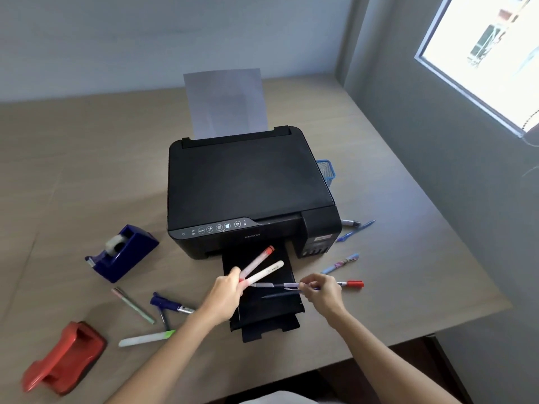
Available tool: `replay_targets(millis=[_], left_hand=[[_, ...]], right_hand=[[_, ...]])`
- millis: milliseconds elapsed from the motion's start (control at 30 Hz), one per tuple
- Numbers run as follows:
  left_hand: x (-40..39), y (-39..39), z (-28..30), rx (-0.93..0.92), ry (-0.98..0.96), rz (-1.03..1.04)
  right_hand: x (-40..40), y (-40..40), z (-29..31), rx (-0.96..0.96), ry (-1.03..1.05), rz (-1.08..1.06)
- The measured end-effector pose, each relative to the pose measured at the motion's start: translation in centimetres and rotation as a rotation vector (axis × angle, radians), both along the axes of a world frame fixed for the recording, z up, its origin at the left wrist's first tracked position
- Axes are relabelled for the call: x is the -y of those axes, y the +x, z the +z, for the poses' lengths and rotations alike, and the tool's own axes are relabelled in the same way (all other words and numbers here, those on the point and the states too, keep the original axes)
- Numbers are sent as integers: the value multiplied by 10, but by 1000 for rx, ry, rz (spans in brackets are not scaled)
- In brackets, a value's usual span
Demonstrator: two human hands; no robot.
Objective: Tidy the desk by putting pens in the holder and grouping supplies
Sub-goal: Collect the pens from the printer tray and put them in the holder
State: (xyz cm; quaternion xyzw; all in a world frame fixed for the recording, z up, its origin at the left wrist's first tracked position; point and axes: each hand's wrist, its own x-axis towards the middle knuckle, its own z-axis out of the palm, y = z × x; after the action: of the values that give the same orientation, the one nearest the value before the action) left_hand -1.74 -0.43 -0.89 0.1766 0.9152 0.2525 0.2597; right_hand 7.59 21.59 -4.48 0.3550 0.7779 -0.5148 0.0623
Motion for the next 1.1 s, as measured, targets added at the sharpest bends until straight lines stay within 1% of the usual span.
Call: replay_targets(millis=[67, 167, 267, 300, 367, 467, 533, 633, 767, 867, 933, 1033, 1100], left_hand=[[3, -4, 21, 41, 35, -51], [-1, -17, 64, 73, 51, -202], [-22, -34, 112, 113, 98, -316], [-36, -41, 128, 101, 119, -343], [-65, -56, 154, 52, 139, -354], [-123, -83, 174, -77, 85, -324], [-171, -102, 177, -165, 7, -314], [-232, -131, 168, -279, -164, -306], [-293, -160, 154, -335, -399, -267], [-321, -175, 142, -308, -449, -245], [-339, -185, 131, -298, -473, -253], [-354, -196, 118, -321, -517, -271], [-362, -201, 107, -296, -533, -280]], right_hand=[[-11, 5, 11, -44, 21, 25], [-41, 19, 35, -132, 77, 18], [-93, 34, 63, -247, 0, -36], [-116, 38, 74, -280, -18, -70], [-160, 39, 93, -319, 12, -147], [-213, 15, 117, -365, 139, -239], [-235, -18, 130, -386, 242, -244], [-244, -78, 135, -418, 341, -242], [-251, -157, 126, -394, 384, -163], [-246, -199, 115, -356, 393, -82], [-244, -221, 105, -320, 413, 21], [-242, -238, 91, -205, 473, 199], [-246, -243, 83, -151, 507, 242]])
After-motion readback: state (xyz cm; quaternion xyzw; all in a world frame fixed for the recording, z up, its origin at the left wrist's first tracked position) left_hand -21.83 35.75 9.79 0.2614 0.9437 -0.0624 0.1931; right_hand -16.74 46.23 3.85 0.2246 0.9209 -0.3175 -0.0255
